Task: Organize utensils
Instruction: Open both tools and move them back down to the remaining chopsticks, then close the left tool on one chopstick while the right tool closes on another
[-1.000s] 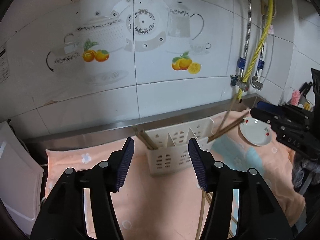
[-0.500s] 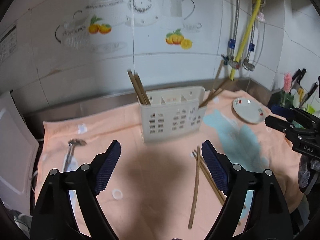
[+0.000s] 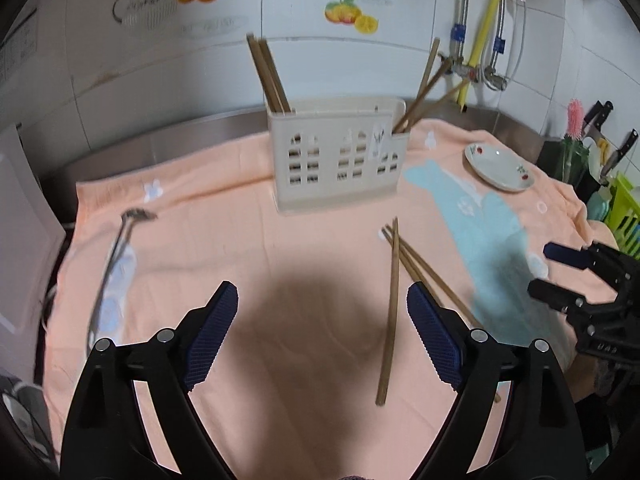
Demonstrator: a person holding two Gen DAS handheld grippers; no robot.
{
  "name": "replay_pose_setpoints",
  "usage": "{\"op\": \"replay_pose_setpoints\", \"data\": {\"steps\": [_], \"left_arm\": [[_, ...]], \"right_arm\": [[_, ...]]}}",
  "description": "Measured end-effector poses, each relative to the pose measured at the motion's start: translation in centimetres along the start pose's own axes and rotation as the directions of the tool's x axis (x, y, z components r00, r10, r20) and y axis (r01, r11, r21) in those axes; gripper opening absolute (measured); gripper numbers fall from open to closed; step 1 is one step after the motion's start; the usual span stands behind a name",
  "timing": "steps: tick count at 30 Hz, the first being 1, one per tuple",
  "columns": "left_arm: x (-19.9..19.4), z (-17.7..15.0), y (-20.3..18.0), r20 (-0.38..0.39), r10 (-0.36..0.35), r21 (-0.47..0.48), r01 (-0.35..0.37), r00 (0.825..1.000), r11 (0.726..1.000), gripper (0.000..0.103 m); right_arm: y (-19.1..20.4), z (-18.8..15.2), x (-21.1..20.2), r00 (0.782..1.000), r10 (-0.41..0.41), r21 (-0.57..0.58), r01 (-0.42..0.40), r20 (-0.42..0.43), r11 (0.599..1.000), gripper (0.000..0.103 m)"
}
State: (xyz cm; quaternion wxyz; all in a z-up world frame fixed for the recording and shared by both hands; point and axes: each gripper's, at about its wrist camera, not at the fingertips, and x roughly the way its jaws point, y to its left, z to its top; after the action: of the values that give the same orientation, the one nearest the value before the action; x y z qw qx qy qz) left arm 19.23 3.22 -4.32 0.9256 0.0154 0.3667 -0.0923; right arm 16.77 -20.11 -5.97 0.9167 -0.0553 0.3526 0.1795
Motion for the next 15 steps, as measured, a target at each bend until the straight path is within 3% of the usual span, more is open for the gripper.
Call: {"op": "replay_pose_setpoints", "data": {"steps": [6, 15], "left_arm": [[1.1, -2.2, -0.1, -0.043, -0.004, -0.005, 0.004, 0.999, 1.0, 0.086], [2.4, -4.1, -0.7, -0.087, -0.023, -0.001, 0.023, 0.996, 1.0, 0.086]], "right_arm": [[0.7, -2.6, 1.6, 0.998, 0.014, 0.009, -0.014, -0.058, 1.0, 0.052], [1.2, -3.8, 3.6, 0.993, 0.035, 0.019, -0.034, -0.112, 0.999, 0.038]]}}
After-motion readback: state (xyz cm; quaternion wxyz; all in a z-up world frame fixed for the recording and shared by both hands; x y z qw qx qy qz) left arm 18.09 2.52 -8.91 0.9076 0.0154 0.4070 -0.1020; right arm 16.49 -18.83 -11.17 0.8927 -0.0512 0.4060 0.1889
